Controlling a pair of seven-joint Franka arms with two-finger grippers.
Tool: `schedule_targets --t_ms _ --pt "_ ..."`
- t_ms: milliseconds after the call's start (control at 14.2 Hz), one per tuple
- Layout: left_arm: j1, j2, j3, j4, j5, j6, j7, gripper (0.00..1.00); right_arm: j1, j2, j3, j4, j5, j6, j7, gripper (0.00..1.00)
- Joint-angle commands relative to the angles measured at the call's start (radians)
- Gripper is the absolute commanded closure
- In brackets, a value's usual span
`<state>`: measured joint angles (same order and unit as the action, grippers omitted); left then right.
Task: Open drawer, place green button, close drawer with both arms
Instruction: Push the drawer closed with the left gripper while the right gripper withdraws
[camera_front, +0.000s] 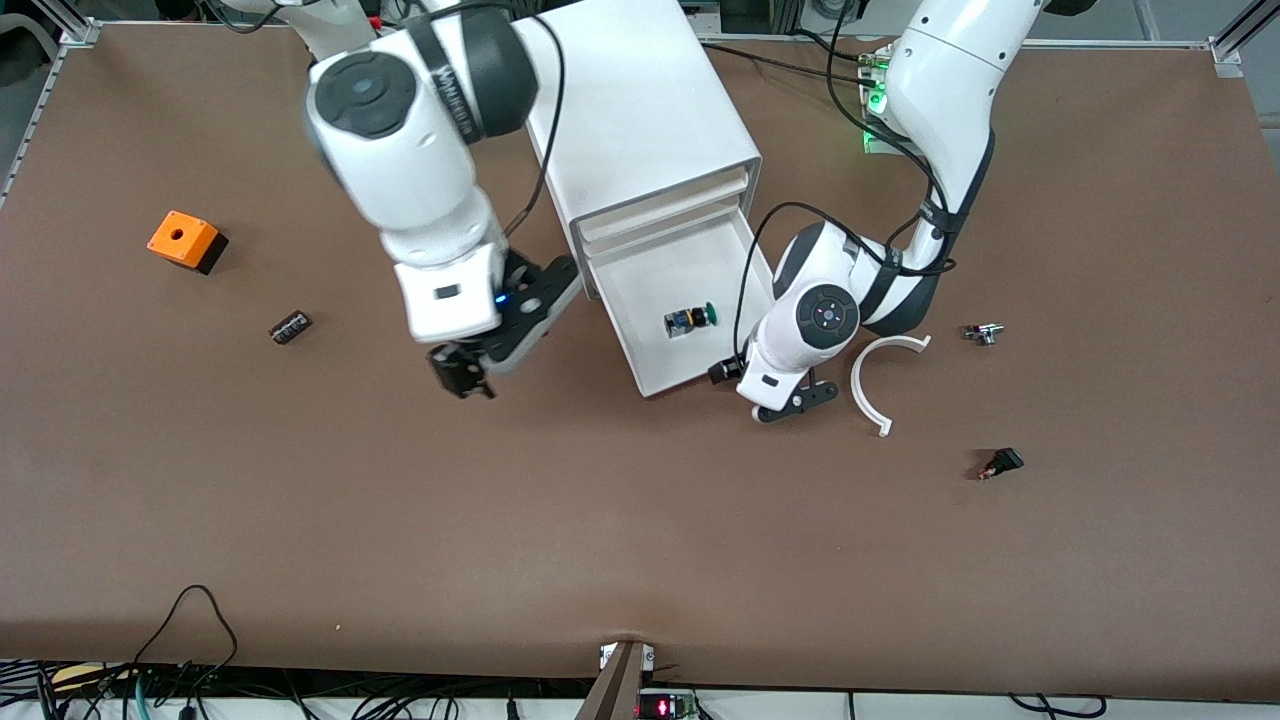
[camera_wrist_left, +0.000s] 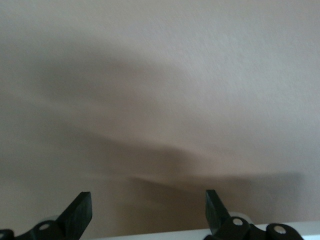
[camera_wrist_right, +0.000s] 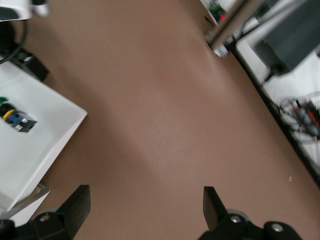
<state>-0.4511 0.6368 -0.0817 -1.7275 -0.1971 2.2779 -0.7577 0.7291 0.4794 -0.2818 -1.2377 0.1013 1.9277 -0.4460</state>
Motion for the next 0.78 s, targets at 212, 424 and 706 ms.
schedule_targets --t_ms 212,424,706 --pt "0.006 -0.075 -0.085 -0.093 0.01 -0.055 -0.015 0.0 -0.167 -0.077 0.01 -0.097 -0.025 -0.124 0.208 0.0" --pt "0.006 -0.081 -0.108 -0.095 0.008 -0.083 -0.018 0.0 -0.301 -0.113 0.021 -0.127 -0.026 -0.179 0.204 0.0" --pt "0.006 -0.08 -0.138 -0.095 -0.036 -0.087 -0.035 0.0 -0.572 -0.2 0.181 -0.18 -0.029 -0.213 0.207 0.0"
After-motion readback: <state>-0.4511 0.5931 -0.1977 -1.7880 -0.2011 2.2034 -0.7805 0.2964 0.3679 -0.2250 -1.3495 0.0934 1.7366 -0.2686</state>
